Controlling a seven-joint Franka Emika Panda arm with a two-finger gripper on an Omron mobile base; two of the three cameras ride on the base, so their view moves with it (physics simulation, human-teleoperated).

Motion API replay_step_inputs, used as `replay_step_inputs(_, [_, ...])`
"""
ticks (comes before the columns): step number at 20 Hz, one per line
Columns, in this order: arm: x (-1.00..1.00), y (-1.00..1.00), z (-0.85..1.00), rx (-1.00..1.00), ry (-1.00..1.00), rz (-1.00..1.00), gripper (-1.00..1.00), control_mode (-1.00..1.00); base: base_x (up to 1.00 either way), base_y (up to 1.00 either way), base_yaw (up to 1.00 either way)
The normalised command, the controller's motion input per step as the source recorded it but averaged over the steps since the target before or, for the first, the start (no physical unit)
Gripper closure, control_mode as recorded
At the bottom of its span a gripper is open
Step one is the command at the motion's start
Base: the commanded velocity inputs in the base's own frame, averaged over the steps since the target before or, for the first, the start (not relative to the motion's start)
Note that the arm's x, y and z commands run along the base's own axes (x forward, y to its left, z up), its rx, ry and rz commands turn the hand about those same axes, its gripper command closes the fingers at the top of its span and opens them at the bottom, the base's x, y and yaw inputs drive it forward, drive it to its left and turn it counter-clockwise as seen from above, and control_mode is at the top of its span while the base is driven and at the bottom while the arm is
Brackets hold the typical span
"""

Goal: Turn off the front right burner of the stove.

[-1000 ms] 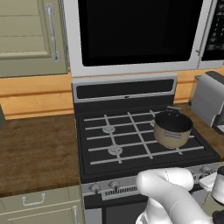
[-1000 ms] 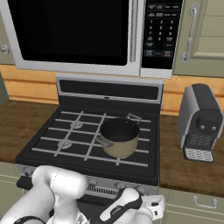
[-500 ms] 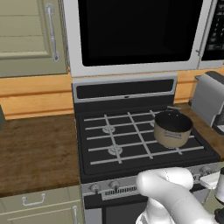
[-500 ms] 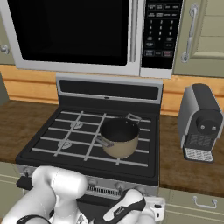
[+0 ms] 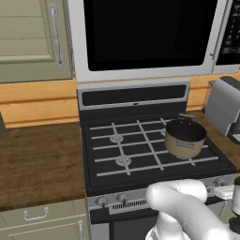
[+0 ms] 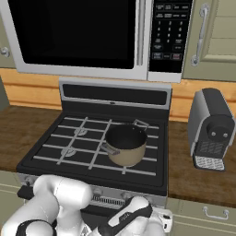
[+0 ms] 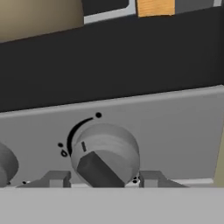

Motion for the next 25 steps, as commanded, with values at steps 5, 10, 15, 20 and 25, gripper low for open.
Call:
replay_step_inputs(5, [0.4, 0.0, 0.78, 0.17, 0.18, -0.13, 1.0, -1.0, 0.0, 0.0, 0.0])
replay_step_inputs(10, [0.38, -0.05, 0.76, 0.18, 0.18, -0.12, 1.0, -1.0, 0.0, 0.0, 0.0])
replay_step_inputs(15, [0.31, -0.23, 0.63, 0.19, 0.12, -0.13, 1.0, -1.0, 0.0, 0.0, 0.0])
replay_step_inputs(20, [0.11, -0.54, 0.14, 0.24, 0.02, -0.17, 1.0, -1.0, 0.0, 0.0, 0.0])
replay_step_inputs(25, [0.18, -0.51, 0.02, 0.24, 0.0, -0.23, 1.0, -1.0, 0.0, 0.0, 0.0])
